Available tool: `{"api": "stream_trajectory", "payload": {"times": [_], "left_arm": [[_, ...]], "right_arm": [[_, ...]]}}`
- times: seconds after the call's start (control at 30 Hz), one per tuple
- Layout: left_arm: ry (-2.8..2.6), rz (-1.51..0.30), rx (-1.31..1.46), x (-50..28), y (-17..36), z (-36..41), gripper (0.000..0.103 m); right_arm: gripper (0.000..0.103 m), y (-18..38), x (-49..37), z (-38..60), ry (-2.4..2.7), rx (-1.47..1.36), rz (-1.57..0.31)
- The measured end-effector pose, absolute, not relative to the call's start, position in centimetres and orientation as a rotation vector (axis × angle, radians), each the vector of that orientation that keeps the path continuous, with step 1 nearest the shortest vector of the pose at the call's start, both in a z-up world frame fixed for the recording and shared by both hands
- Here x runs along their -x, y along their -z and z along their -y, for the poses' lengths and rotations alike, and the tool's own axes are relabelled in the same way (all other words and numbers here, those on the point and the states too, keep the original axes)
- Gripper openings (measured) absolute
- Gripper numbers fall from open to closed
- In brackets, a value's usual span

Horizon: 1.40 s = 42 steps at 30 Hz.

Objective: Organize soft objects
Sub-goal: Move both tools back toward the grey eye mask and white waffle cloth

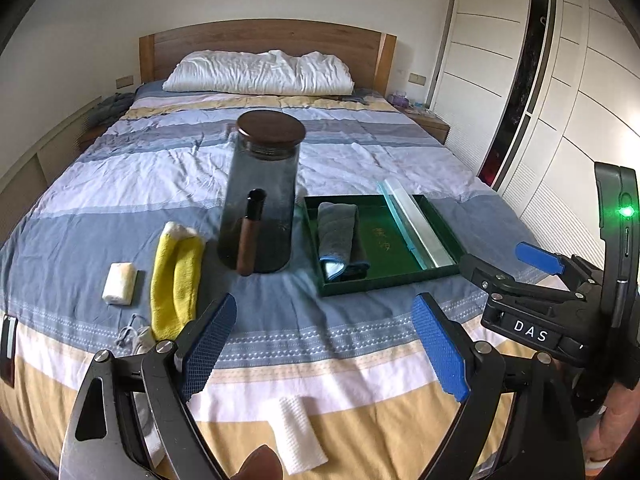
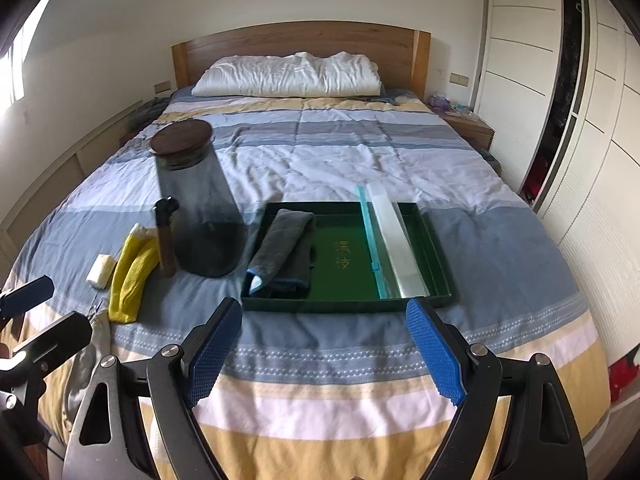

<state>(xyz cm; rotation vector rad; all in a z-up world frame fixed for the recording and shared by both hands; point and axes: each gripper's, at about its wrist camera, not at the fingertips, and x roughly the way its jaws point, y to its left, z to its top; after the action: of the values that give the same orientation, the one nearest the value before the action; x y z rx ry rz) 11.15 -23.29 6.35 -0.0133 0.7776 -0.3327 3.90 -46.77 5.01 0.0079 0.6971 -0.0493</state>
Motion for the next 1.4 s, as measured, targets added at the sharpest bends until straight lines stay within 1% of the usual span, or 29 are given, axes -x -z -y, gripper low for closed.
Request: {"api": "stream_trajectory", "payload": {"times": [0.8, 0.9, 1.13, 1.3, 1.4], "left_arm": [[0.278, -0.722, 0.034, -7.7, -7.0, 15.1, 0.086], [0.237, -0.717, 0.034, -7.5, -6.5, 12.5, 0.094], [0.071, -0.718, 0.018, -7.5, -5.3, 3.2, 0.094], [-0.064, -0.757, 0.050, -7.5, -3.2, -4.3, 0.094], [-0.103, -0.783, 0.079, -7.4, -1.9, -7.2, 0.094]], "right_arm": [[0.085, -7.0, 3.7, 40.1, 0.021, 0.007, -0.632], [0.085, -7.0, 4.6, 39.0, 0.014, 0.018, -0.630], [0.085, -5.7, 5.9, 34.5, -0.069, 0.034, -0.661], [0.086, -2.7, 4.5, 28.7, -0.200, 0.044, -0.751], [0.085, -0.8, 3.2, 25.1, -0.268, 0.052, -0.803]]}}
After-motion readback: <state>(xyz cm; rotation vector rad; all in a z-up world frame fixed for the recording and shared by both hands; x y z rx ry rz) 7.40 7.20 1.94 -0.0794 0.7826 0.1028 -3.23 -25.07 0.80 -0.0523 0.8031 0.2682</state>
